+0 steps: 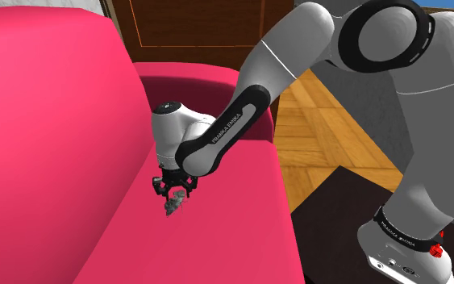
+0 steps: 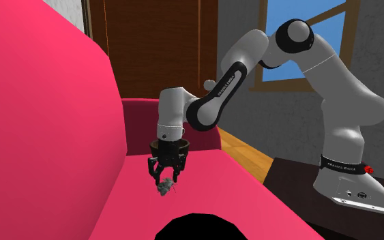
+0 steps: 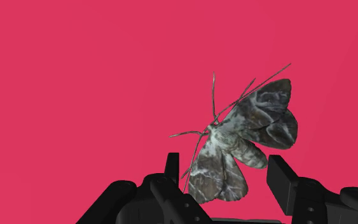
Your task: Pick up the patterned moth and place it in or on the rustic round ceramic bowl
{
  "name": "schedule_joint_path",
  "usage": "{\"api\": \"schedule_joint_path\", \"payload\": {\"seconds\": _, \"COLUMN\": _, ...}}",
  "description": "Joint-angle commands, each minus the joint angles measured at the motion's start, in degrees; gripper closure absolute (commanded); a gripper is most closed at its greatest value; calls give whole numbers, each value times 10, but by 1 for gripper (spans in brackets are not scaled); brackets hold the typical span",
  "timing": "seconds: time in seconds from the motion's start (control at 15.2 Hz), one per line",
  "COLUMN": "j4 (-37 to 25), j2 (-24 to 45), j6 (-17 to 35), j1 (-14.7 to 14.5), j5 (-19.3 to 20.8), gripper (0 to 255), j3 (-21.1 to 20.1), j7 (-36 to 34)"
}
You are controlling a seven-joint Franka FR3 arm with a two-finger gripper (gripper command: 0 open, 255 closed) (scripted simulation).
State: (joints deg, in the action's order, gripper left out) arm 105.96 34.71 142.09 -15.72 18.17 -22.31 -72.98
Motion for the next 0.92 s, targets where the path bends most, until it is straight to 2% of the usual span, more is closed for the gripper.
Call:
{"api": "schedule_joint_path", "payload": {"seconds": 0.0, "j4": 2, "j2": -8, "j6": -6, "j1": 3, "j5": -4, "gripper": 255, "j3": -4, "j7": 2}}
{"api": "schedule_joint_path", "payload": {"seconds": 0.86, "j4": -6, "j2": -74, "j6": -77, "j1": 22, "j5": -40, "gripper": 255, "j3": -31, "j7": 24}}
